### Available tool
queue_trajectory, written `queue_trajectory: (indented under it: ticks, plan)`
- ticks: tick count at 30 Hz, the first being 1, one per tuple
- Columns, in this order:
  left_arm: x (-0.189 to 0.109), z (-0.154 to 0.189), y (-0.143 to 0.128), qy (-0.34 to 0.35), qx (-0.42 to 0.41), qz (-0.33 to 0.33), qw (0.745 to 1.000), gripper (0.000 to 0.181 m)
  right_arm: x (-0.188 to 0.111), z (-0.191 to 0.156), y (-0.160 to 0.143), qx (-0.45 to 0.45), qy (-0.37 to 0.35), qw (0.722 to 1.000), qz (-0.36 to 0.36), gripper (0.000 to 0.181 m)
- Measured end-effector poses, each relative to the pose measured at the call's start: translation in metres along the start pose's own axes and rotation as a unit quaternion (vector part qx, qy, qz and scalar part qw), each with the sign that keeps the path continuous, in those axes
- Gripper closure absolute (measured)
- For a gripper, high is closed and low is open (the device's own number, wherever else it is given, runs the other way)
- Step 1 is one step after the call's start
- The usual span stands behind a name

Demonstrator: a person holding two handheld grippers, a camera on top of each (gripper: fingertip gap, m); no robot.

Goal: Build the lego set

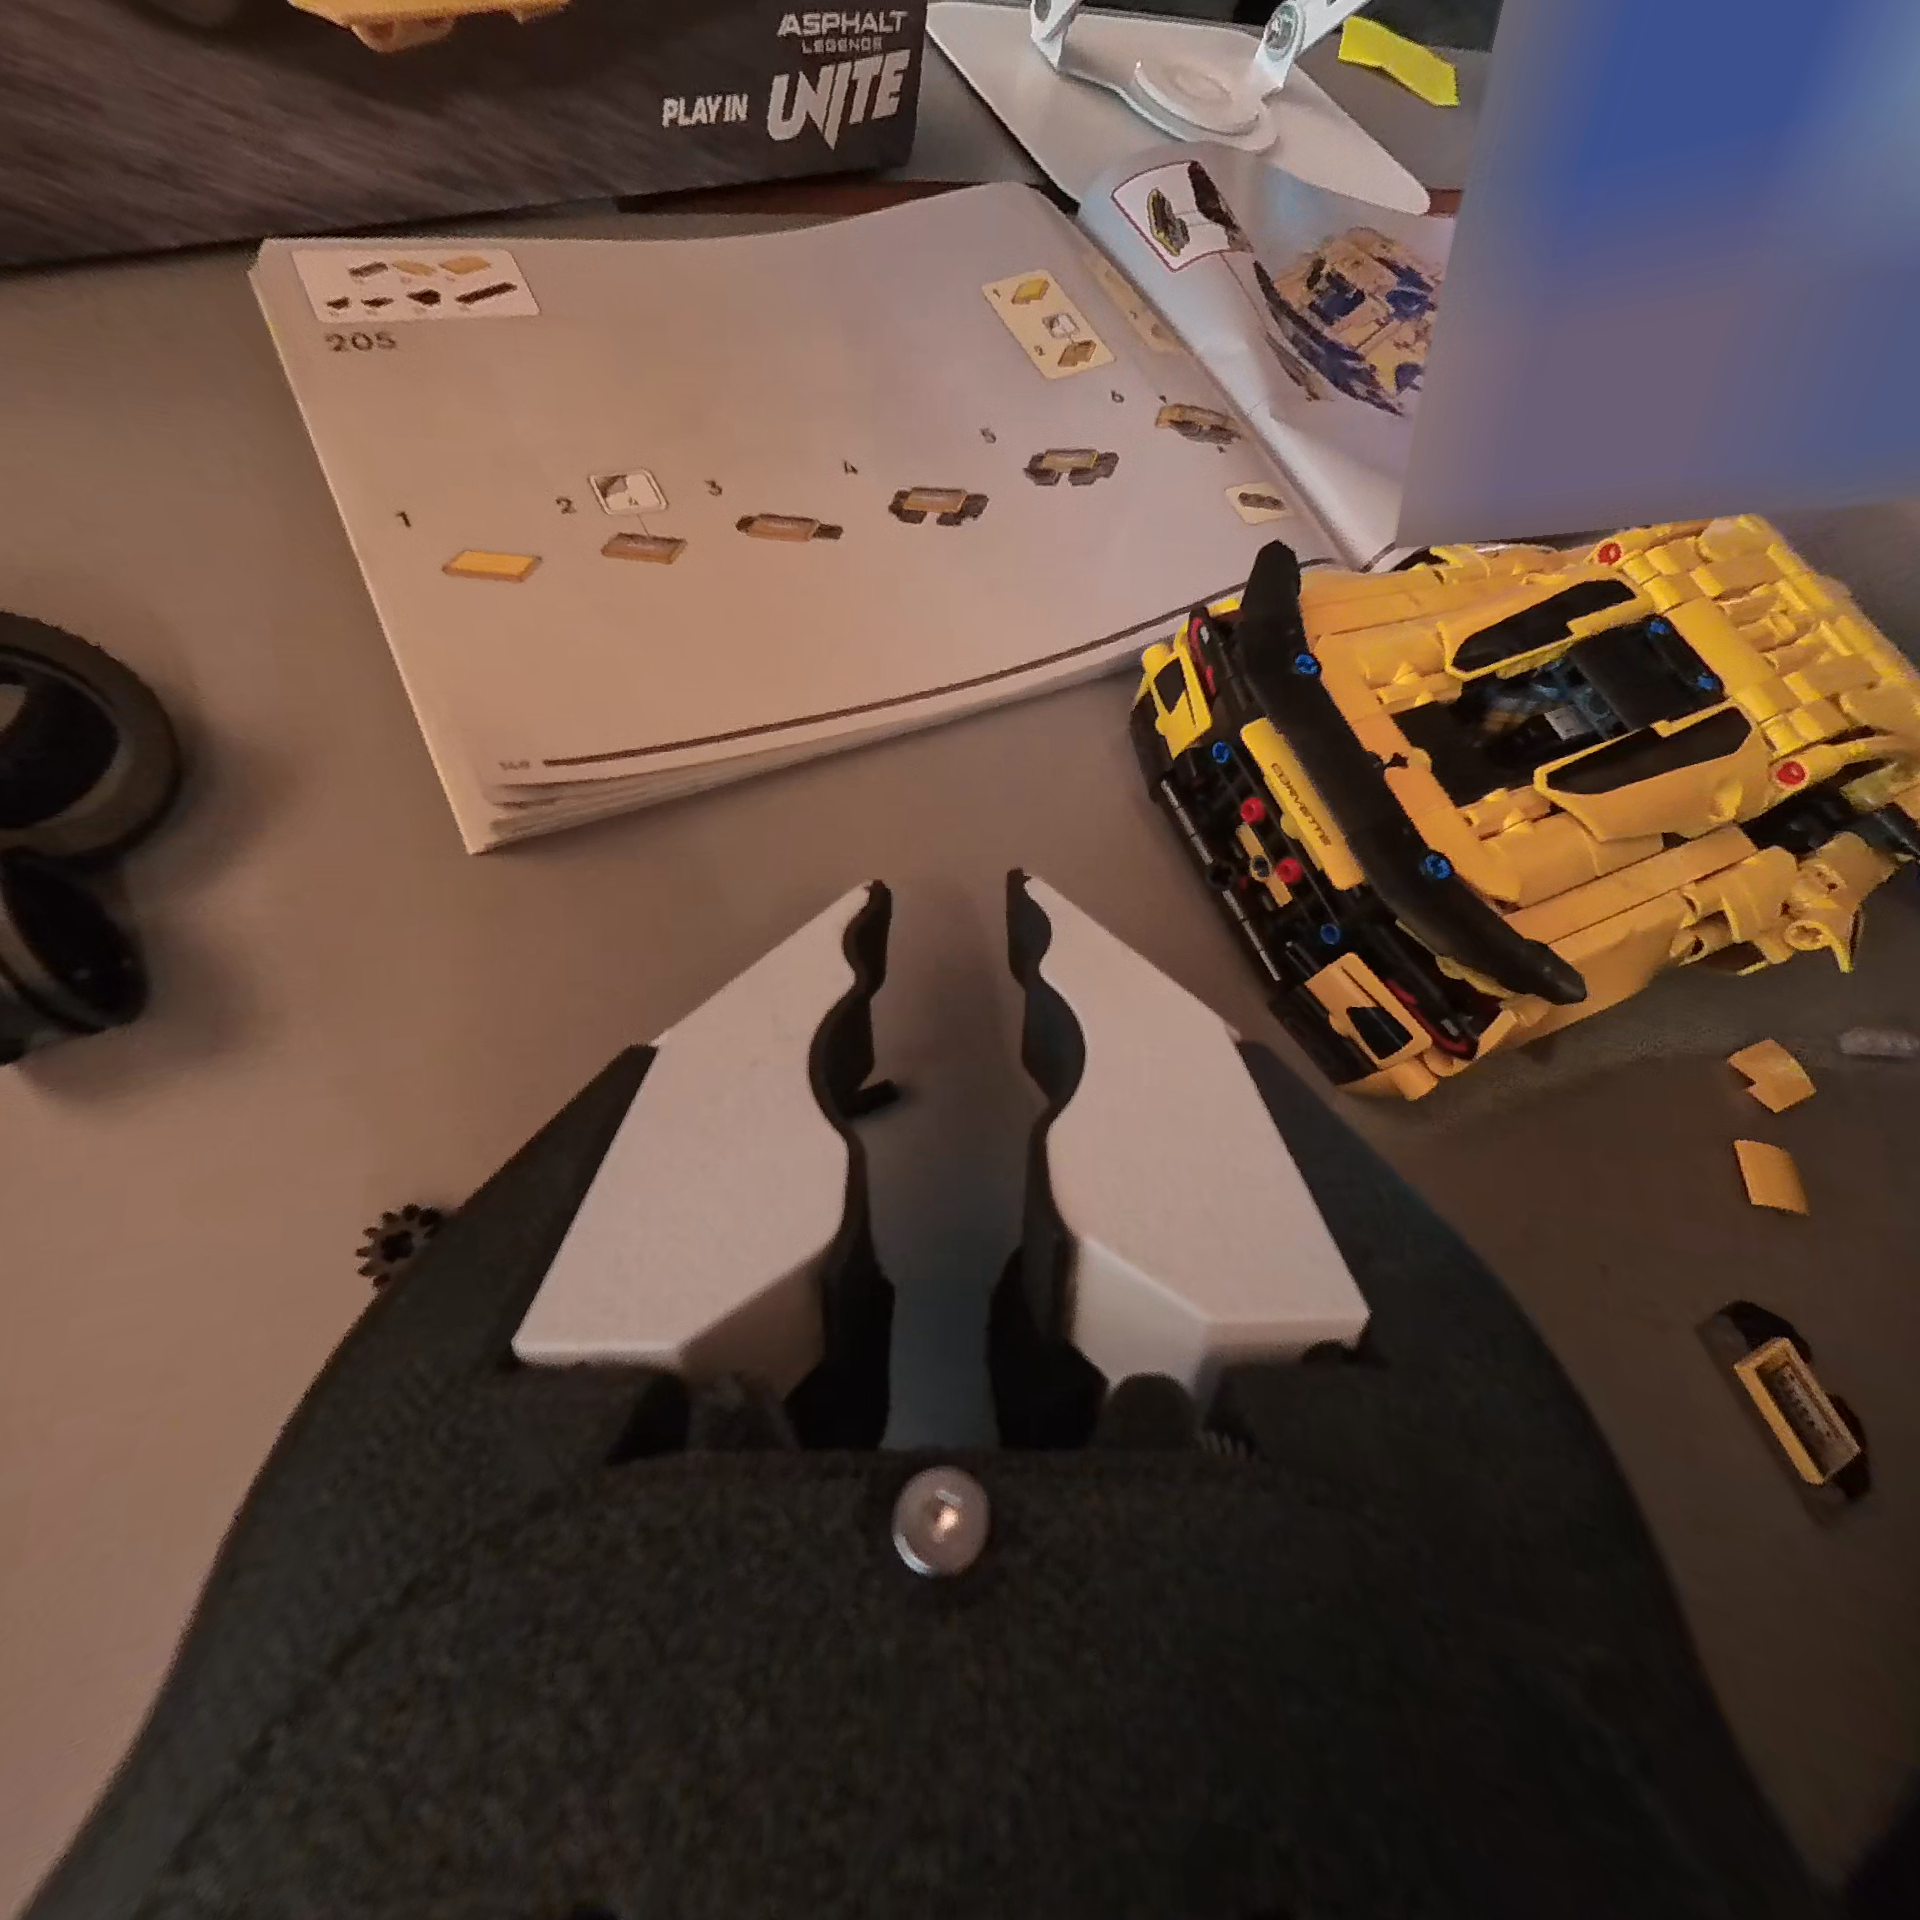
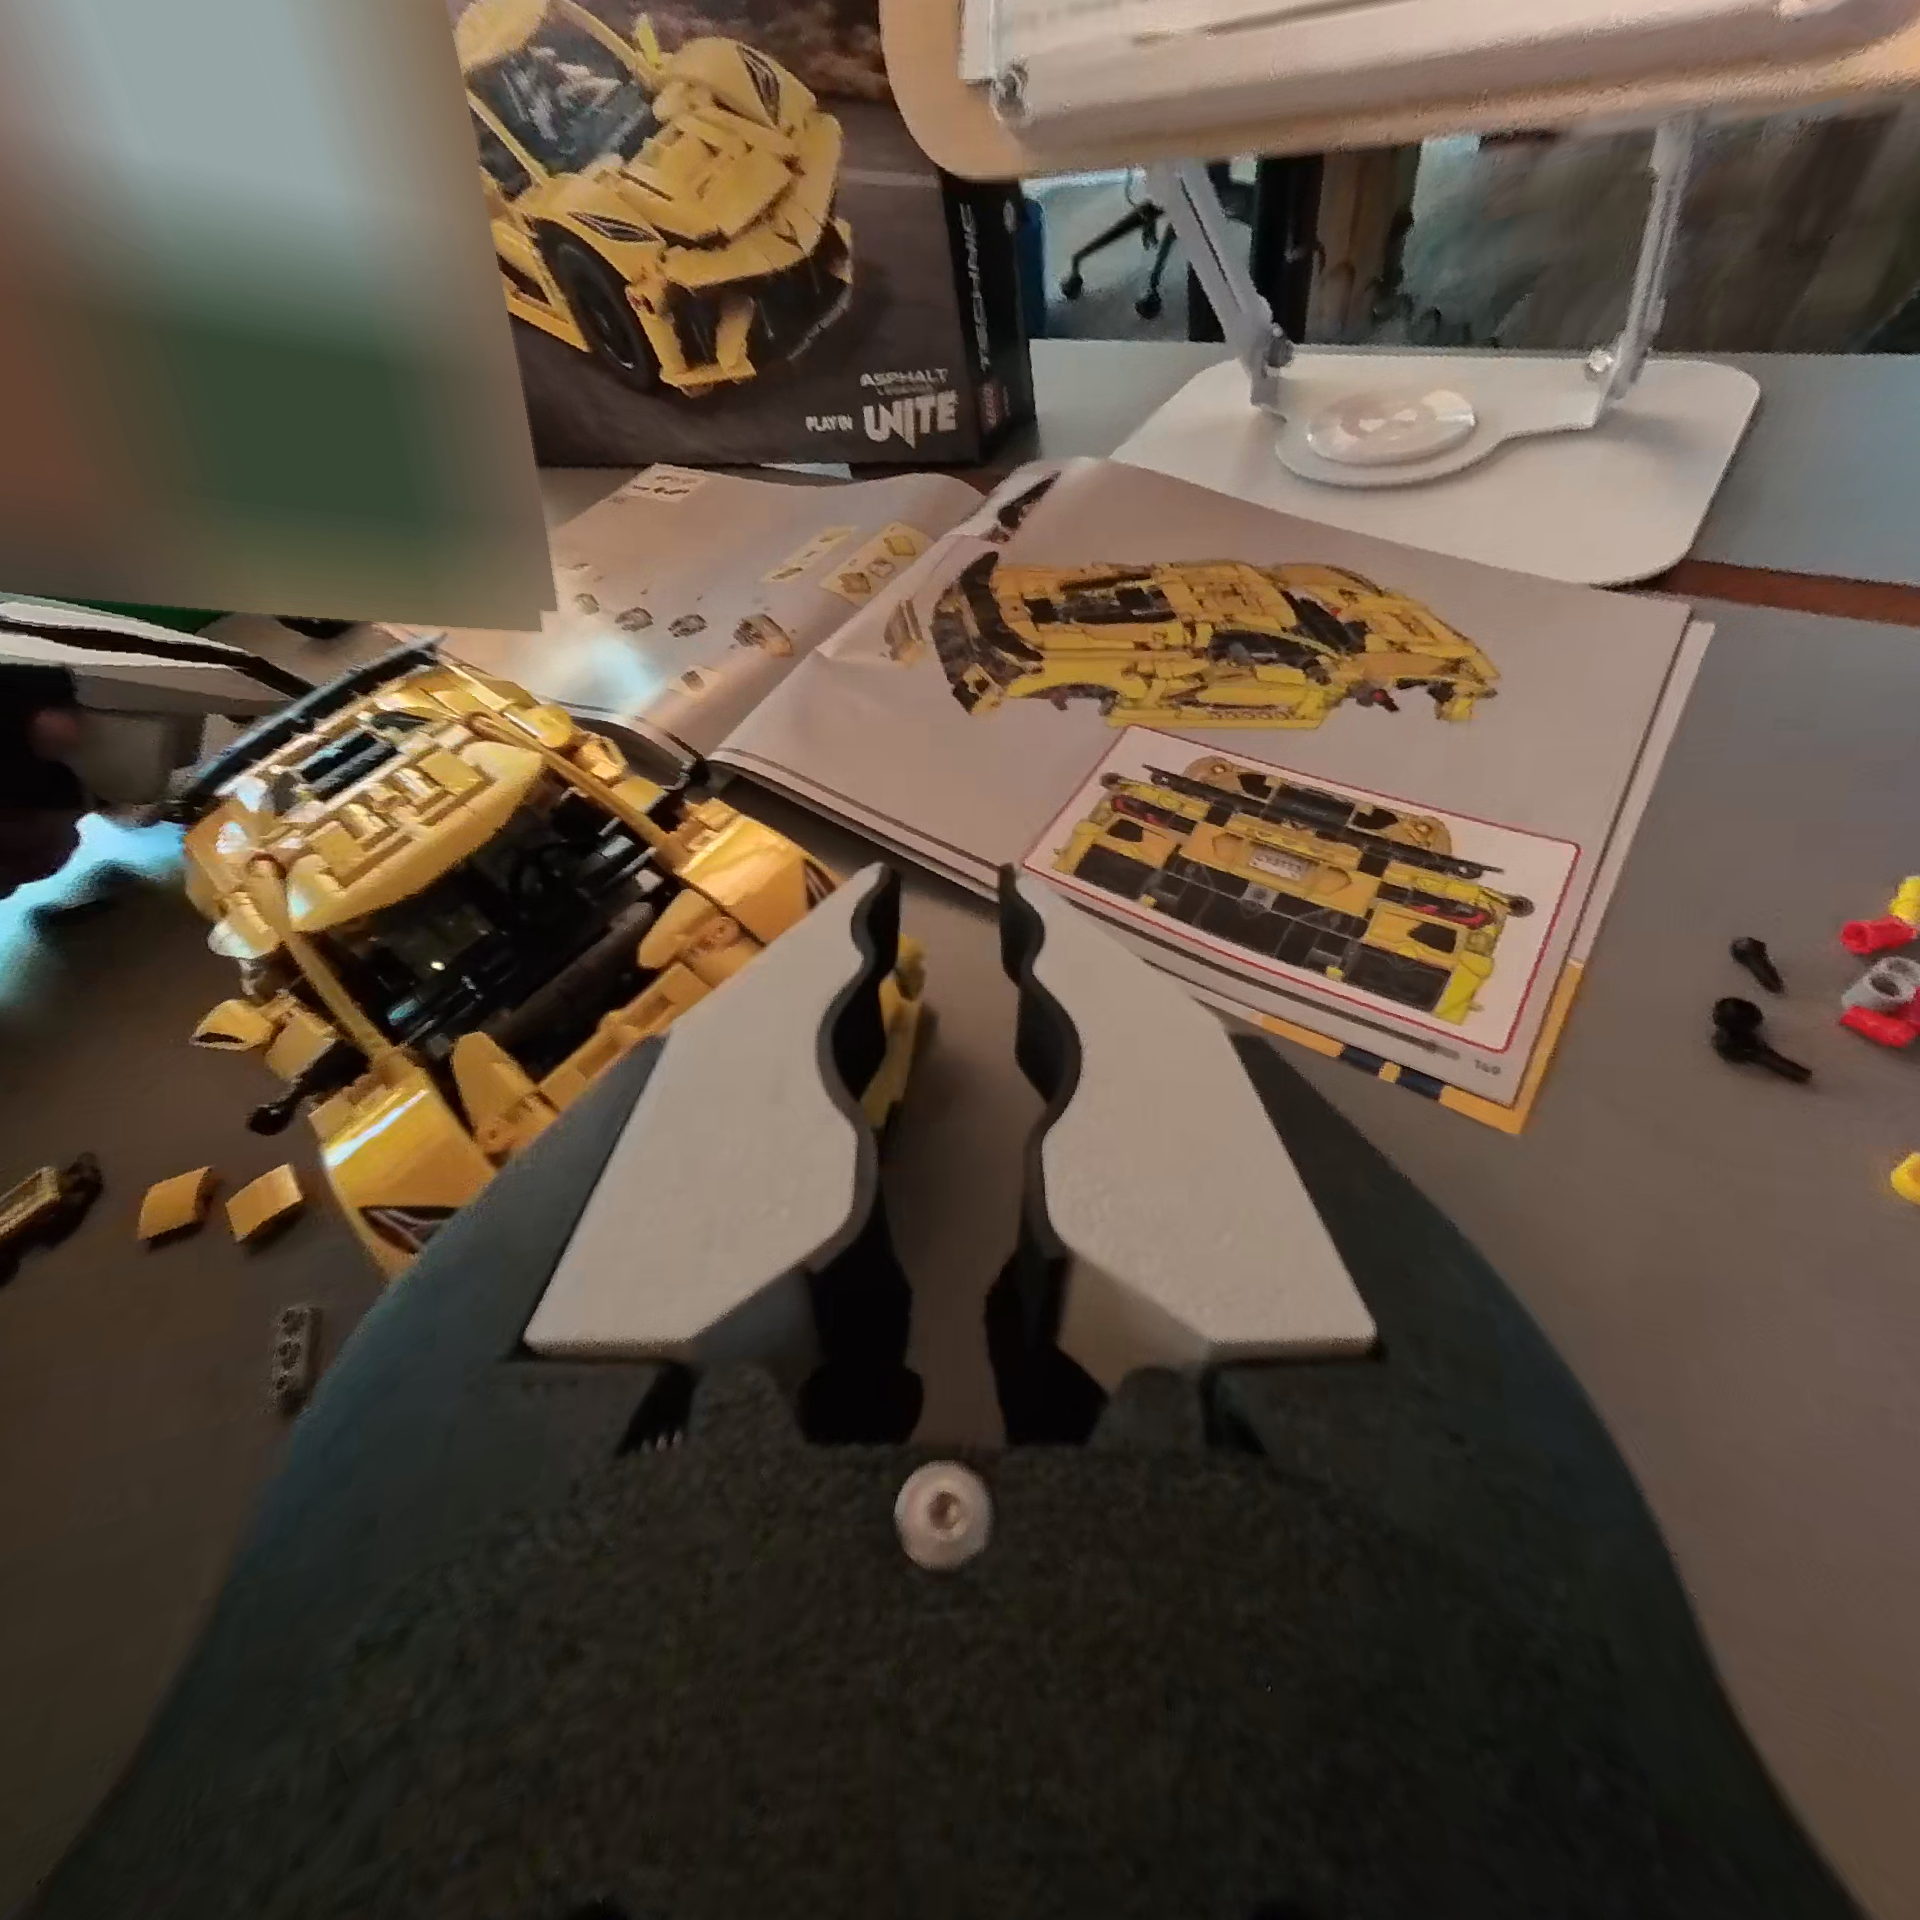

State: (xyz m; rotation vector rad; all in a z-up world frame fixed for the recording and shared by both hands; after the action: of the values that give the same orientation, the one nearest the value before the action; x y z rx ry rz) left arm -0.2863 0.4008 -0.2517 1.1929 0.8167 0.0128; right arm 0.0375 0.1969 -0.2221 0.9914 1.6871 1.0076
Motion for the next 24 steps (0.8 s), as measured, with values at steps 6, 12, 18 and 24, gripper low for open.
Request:
queue_trajectory:
  ticks: [6,12,18,24]
  plan:
    - [-0.004,0.006,0.005,0.018,0.032,0.020,0.999,0.159,0.000,-0.034,0.018,-0.084,0.046,0.995,0.027,0.146]
    - [-0.032,0.035,0.019,0.008,0.049,0.061,0.997,0.159,0.017,-0.137,0.000,-0.198,0.208,0.956,-0.050,0.141]
    - [-0.073,0.122,-0.024,-0.117,0.093,-0.050,0.988,0.157,0.023,-0.203,-0.071,-0.267,0.322,0.877,-0.238,0.148]
    - [-0.079,0.171,-0.076,-0.090,0.153,-0.127,0.976,0.152,0.015,-0.190,-0.074,-0.255,0.300,0.882,-0.259,0.155]
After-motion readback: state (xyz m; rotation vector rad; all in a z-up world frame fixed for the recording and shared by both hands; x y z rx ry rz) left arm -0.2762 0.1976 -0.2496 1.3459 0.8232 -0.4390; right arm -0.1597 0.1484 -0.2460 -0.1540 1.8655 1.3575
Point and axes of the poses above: each gripper's, where its closed fingertips meet, x out along the fingers, y out of its top, z = x × y across the jaws, the point moved 4 cm from there along -x, back along the fingers, and after that the axes turned 10 degrees about y, right-handed, at the moved point
